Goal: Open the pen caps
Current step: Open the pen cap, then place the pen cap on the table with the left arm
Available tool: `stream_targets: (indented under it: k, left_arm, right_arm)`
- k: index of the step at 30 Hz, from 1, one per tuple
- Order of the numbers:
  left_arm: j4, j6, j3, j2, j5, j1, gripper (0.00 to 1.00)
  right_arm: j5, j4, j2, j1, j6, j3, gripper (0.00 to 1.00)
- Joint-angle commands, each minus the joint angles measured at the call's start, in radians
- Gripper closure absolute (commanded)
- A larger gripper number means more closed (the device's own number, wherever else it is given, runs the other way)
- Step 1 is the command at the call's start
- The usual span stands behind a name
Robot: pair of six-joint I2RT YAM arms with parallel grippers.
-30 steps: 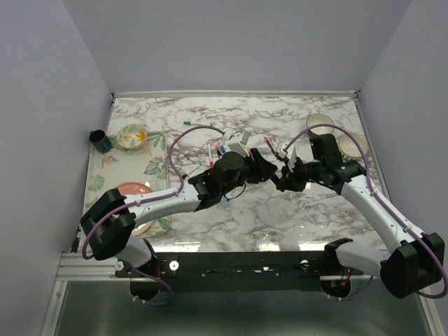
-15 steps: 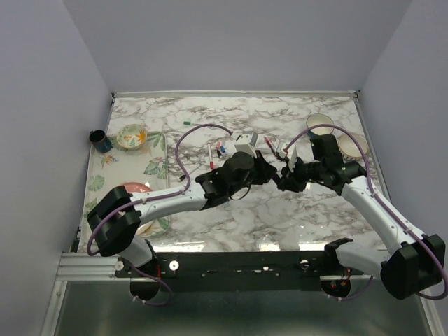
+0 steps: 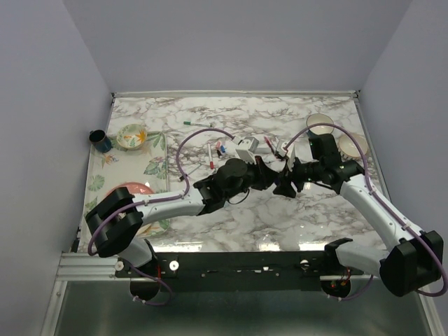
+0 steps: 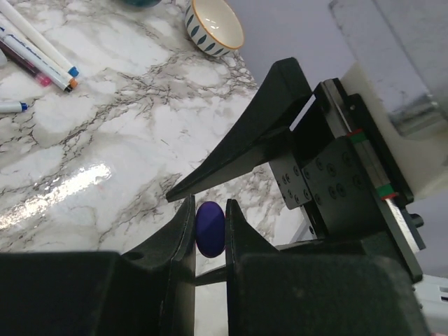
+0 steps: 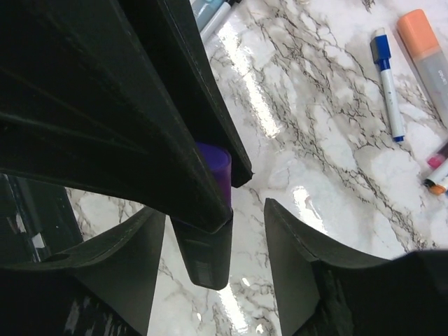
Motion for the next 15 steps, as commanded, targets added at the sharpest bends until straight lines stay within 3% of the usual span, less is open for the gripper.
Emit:
stream_targets:
  k: [1, 3, 6, 7, 8, 11, 15]
  left_arm:
    - [0.072, -0.014, -0.026, -0.057, -0.033, 0.005, 1.0]
    - [0.064, -0.031, -0.038, -0.07, -0.071, 0.013, 1.0]
    - [0.064, -0.083, -0.076, -0.104, -0.137, 0.038, 1.0]
    - [0.068, -0.101, -0.107, -0.113, -0.157, 0.059, 1.0]
    - [0.078, -0.121, -0.127, -0.139, -0.18, 0.071, 1.0]
    - [0.05, -0.184, -0.182, -0.193, -0.254, 0.148, 1.0]
    - [0.021, -0.189, -0.213, -0.248, -0.224, 0.271, 1.0]
  right_arm:
    - [-0.053, -0.004, 0.019, 0.006, 0.016, 0.02, 0.42]
    - [-0.058, -0.007, 0.02, 0.004, 0.014, 0.022, 0.5]
    - [-0.058, -0.015, 0.031, 0.006, 0.013, 0.022, 0.75]
    - [-0.055, -0.029, 0.036, 0.004, 0.008, 0.031, 0.93]
    - [-0.049, -0.03, 0.037, 0.004, 0.009, 0.034, 1.0]
    - [-0.03, -0.026, 0.04, 0.006, 0.011, 0.026, 0.99]
    - [0.002, -0.038, 0.069, 0.006, 0.003, 0.031, 0.99]
